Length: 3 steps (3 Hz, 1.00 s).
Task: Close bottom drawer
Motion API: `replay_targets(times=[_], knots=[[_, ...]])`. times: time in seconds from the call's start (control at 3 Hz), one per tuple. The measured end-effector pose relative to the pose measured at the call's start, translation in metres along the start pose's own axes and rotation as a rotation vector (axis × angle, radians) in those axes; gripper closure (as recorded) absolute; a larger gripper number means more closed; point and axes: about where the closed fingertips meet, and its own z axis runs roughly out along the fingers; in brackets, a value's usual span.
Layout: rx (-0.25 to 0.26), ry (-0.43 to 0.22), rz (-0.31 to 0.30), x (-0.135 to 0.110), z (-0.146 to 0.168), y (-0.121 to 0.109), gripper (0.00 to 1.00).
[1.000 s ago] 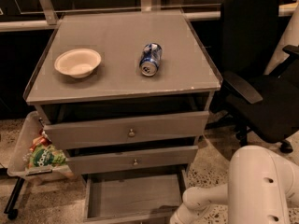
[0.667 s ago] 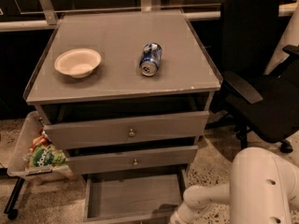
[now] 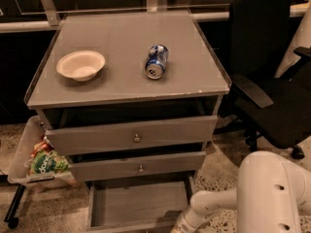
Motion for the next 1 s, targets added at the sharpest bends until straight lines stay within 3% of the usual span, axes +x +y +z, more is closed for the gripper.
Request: replay_targets(times=[1.0], knots=[[0.121,-0.004,-0.033,-0.017,-0.004,-0.023,1.00]])
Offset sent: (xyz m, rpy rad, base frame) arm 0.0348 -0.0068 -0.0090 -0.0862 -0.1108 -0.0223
